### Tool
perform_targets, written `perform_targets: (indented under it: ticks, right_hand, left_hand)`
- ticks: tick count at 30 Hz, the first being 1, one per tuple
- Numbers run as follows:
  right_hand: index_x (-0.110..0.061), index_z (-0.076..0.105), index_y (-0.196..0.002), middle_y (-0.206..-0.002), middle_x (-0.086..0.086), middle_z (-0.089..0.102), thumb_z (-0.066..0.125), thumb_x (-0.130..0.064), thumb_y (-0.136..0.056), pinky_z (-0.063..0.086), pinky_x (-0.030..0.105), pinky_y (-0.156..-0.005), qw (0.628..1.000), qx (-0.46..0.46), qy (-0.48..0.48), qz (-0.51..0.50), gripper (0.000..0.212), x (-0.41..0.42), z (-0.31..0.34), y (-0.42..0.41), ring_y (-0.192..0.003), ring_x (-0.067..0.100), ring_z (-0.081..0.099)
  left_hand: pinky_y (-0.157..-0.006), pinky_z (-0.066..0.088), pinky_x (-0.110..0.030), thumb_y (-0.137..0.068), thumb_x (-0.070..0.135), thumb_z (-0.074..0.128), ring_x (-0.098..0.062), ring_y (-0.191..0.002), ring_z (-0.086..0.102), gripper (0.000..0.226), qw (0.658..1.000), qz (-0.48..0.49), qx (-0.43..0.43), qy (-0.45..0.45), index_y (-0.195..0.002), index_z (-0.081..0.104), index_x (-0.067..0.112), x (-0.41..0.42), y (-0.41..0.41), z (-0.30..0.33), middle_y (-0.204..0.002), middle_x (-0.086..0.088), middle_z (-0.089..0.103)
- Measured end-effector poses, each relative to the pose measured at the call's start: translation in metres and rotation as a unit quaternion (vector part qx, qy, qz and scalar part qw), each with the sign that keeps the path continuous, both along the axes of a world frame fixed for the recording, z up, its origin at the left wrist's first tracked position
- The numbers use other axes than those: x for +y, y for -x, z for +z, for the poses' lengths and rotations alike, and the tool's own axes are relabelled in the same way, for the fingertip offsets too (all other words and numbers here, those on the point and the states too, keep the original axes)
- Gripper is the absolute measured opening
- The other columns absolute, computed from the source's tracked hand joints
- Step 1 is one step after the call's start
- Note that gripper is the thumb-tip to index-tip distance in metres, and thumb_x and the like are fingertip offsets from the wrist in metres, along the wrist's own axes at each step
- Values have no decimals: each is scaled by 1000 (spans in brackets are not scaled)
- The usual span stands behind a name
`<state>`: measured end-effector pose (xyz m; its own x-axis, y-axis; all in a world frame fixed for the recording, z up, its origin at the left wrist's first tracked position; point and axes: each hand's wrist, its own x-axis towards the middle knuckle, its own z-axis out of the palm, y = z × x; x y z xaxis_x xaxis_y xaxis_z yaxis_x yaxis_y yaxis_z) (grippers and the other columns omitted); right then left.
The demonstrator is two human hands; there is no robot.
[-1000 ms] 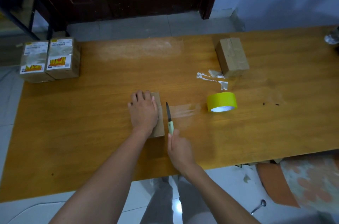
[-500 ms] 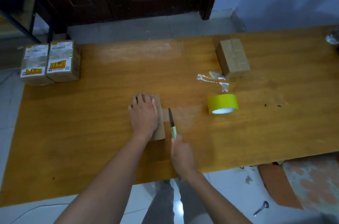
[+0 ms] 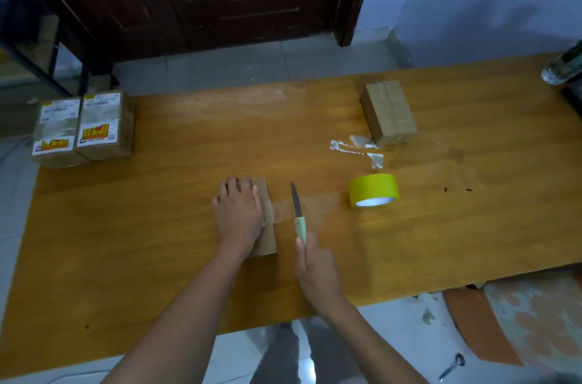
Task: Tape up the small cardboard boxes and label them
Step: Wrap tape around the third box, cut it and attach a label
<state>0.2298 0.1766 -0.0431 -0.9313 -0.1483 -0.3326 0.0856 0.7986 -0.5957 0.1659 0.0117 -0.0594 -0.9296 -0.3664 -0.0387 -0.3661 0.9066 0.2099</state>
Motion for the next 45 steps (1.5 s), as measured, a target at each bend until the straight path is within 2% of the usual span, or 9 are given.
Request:
perform_targets:
  ticks: [5, 9, 17, 25, 30, 33, 38, 41, 45]
  right_hand:
    - [-22, 49, -82, -67, -2, 52, 37, -31, -102, 29, 30, -51, 982, 119, 65, -132, 25, 63, 26, 20, -60, 18, 48]
    - [-15, 58, -103, -70, 2, 59, 43, -32, -101, 32, 34, -49, 960, 193, -7, -201, 23, 154, 34, 64, -58, 24, 52]
    - [-9, 48, -116, -87, 19, 67, 43, -35, -100, 48, 41, -58, 972, 51, -127, -190, 31, 226, -17, 105, -72, 37, 62]
    - [-8, 45, -120, -115, 20, 50, 45, -44, -98, 48, 41, -65, 967, 1, -216, -136, 43, 232, -9, 123, -82, 39, 59]
    - [-10, 53, -115, -114, 9, 55, 59, -45, -90, 44, 34, -70, 970, 128, 14, -208, 44, 204, 43, 141, -90, 27, 58]
    - [-19, 57, -118, -109, -3, 59, 69, -54, -80, 46, 24, -79, 962, 28, 245, -115, 53, 137, 81, 137, -96, 10, 59]
    - [-18, 47, -137, -126, 3, 59, 66, -57, -80, 47, 34, -98, 912, -193, 361, -30, 72, 47, 107, 123, -114, 16, 58]
    - [-16, 67, -112, -102, 2, 72, 63, -43, -90, 51, 35, -82, 869, -195, 455, -22, 36, 43, 111, 123, -89, 14, 65]
    - [-2, 70, -93, -90, 22, 71, 47, -35, -100, 48, 42, -73, 889, -126, 438, -41, 41, 48, 110, 119, -77, 19, 58]
  left_hand:
    - [-88, 44, -45, -102, 30, 36, -31, -116, 48, 36, 1000, -5, -4, 6, -121, 57, 9, -2, -3, 0, -121, -12, 56]
    - [-90, 42, -47, -101, 30, 37, -32, -117, 48, 34, 1000, -4, -3, -4, -119, 58, 10, -3, -3, 0, -121, -13, 55]
    - [-103, 29, -51, -98, 33, 51, -31, -131, 38, 36, 986, 74, 31, -146, -129, 53, 15, -12, 4, 17, -140, -8, 43]
    - [-103, 35, -52, -80, 57, 69, -43, -133, 31, 99, 954, 213, -98, -188, -150, 19, 6, 23, -2, 37, -148, -20, 25]
    - [-101, 39, -46, -79, 53, 73, -37, -134, 36, 100, 932, 231, 10, -280, -151, 20, 7, 19, 4, 65, -151, -16, 25]
    - [-106, 36, -41, -79, 52, 72, -31, -139, 32, 99, 900, 247, 65, -353, -153, 20, 11, 35, 11, 95, -156, -11, 22]
    - [-109, 39, -43, -84, 39, 72, -24, -128, 46, 81, 817, 256, 137, -497, -147, 30, 11, 80, 21, 135, -145, -7, 42]
    - [-108, 42, -47, -85, 34, 73, -26, -125, 51, 70, 773, 266, 165, -553, -140, 36, 13, 95, 21, 147, -141, -8, 47]
    - [-110, 38, -48, -83, 38, 75, -29, -132, 44, 84, 781, 262, 162, -543, -148, 28, 12, 102, 19, 146, -146, -10, 40]
